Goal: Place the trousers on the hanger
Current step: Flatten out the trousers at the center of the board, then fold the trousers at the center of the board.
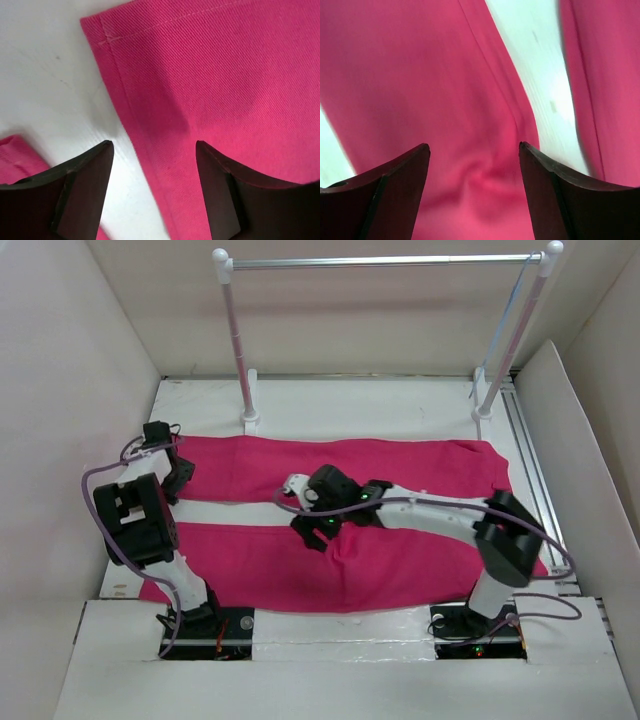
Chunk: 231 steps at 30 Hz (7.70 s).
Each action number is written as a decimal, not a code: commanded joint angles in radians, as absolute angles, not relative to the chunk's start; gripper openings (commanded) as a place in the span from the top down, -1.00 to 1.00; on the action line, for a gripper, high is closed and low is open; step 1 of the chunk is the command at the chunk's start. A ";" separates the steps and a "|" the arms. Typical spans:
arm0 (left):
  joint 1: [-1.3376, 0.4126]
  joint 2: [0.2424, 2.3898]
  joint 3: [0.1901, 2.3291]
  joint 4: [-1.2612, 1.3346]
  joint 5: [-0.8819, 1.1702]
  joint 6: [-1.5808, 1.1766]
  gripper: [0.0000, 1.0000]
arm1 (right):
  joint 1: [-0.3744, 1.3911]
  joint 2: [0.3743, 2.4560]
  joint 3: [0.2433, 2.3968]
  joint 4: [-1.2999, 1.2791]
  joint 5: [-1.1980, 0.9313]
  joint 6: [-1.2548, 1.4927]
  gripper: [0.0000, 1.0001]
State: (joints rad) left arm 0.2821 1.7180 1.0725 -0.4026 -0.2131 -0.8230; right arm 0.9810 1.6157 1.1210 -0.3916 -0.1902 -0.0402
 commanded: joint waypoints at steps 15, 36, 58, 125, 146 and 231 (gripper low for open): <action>0.270 1.161 0.894 -0.422 -0.095 -0.678 -0.10 | 1.016 2.138 1.528 -0.270 -0.114 -0.089 1.00; 0.293 1.158 0.807 -0.586 -0.228 -0.796 -0.07 | 0.859 1.873 1.538 -0.261 -0.411 -0.055 -0.11; 0.350 1.583 0.822 -0.368 -0.112 -0.822 0.11 | 0.333 1.105 0.755 -0.330 -0.150 -0.034 0.96; 0.163 1.344 0.850 -0.268 -0.089 -0.721 -0.06 | -0.540 1.985 1.321 -0.103 -0.626 0.207 1.00; 0.153 1.429 0.881 -0.307 -0.181 -0.818 -0.02 | -0.356 1.469 1.090 -0.146 -0.433 0.226 -0.33; 0.549 0.942 0.859 -0.511 -0.072 -0.673 1.00 | 0.264 0.894 0.779 -0.813 -0.219 0.190 -0.20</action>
